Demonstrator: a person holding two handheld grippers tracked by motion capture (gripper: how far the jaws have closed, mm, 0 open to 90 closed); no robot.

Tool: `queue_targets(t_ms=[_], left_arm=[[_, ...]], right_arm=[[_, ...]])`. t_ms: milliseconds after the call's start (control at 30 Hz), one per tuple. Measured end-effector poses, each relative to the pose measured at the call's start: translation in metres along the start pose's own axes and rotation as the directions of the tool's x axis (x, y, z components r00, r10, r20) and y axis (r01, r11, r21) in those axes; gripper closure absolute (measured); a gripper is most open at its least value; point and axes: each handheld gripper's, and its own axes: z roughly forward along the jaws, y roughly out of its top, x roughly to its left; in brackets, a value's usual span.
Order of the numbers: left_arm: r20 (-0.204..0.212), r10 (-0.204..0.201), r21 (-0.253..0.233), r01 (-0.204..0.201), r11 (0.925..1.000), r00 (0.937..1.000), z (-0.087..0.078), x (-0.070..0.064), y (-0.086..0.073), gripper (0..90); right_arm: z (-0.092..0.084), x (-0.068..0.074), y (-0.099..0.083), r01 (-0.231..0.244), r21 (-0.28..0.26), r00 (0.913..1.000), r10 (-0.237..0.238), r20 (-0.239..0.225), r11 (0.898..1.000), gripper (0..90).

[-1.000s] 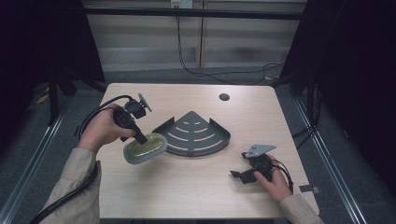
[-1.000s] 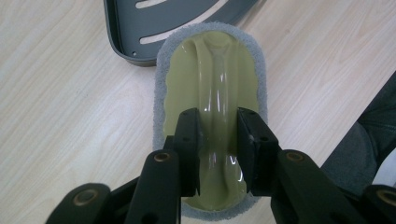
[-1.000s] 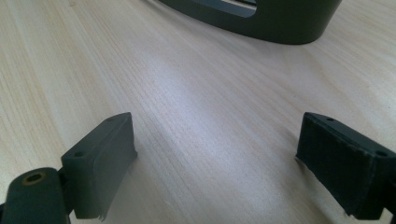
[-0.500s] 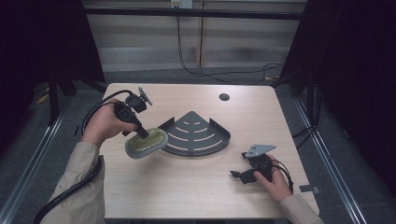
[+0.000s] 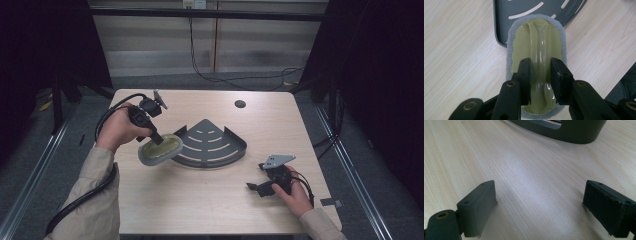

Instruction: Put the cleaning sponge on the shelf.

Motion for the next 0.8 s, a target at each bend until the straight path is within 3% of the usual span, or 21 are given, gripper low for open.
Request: queue_targets(t_ms=[800], left_arm=[[-0.006,0.017,-0.004,-0.017,0.9998,0.9998,0.011,0.000,0.033,70.8]], right_arm=[[0.000,0.000,0.000,-0.001,0.000,1.0000,0.001,0.000,1.000,10.7]])
